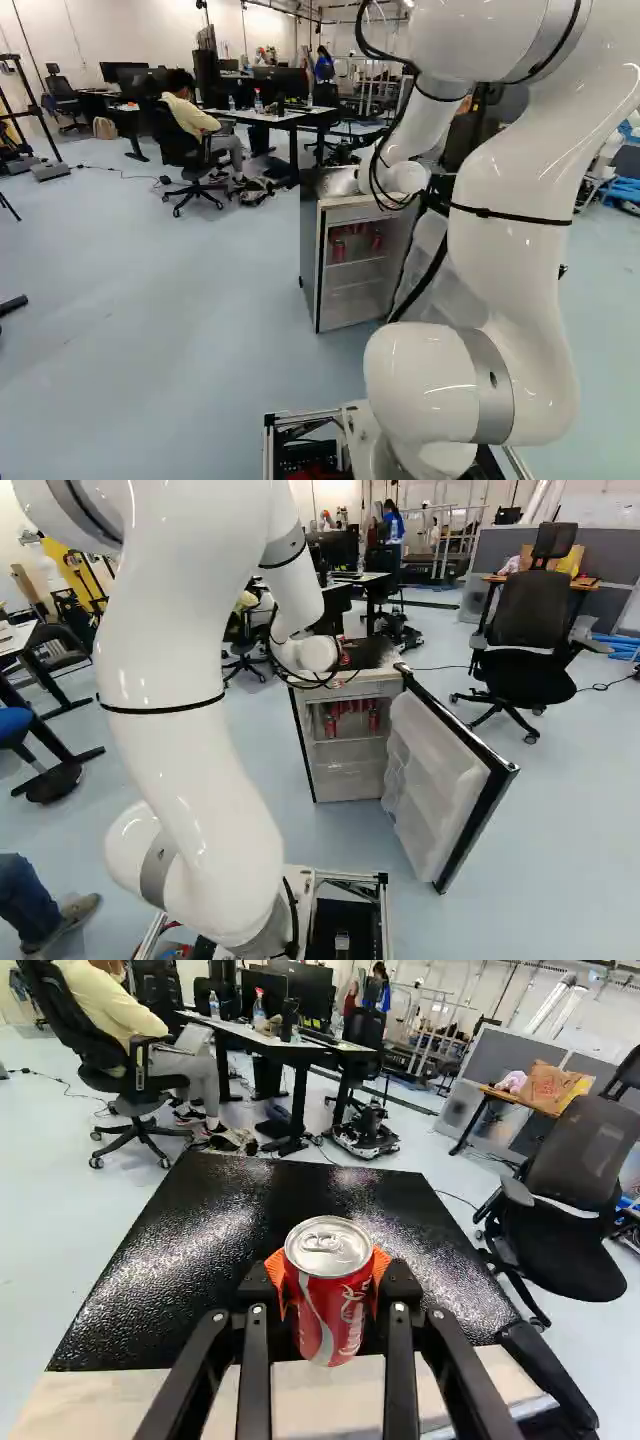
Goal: Grab a drink from the fridge
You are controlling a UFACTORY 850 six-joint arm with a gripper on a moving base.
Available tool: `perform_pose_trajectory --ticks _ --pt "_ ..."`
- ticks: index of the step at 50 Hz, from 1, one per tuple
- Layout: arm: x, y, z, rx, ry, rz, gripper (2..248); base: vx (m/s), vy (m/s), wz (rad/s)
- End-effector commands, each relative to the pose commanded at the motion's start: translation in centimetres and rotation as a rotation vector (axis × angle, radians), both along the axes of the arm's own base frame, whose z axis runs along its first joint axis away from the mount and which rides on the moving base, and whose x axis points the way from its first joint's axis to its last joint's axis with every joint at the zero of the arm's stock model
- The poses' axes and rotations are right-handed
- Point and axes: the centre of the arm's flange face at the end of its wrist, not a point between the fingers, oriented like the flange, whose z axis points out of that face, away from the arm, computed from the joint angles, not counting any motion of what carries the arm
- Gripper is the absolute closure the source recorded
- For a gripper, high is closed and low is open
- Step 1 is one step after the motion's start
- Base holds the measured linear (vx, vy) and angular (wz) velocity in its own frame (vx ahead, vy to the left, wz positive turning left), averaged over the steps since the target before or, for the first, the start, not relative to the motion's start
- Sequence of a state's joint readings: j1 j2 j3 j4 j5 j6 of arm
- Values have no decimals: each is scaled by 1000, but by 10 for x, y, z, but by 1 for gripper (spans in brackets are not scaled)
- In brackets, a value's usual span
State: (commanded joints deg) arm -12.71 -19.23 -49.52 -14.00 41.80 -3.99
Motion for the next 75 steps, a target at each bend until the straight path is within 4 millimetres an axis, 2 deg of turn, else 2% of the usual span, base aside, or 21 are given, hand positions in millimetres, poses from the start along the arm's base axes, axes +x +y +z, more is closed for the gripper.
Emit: perform_pose_trajectory --ticks 17,35,49,67,75 --pt "17 2 -2 -2 -8 10 150 0 0 0" --pt "17 2 -2 0 -8 9 150 0 0 0" --pt "17 2 -2 111 -13 -27 150 0 0 0" --pt "17 2 -2 115 -13 -29 150 0 0 0" --pt "17 2 -2 168 -16 -46 150 0 0 0"
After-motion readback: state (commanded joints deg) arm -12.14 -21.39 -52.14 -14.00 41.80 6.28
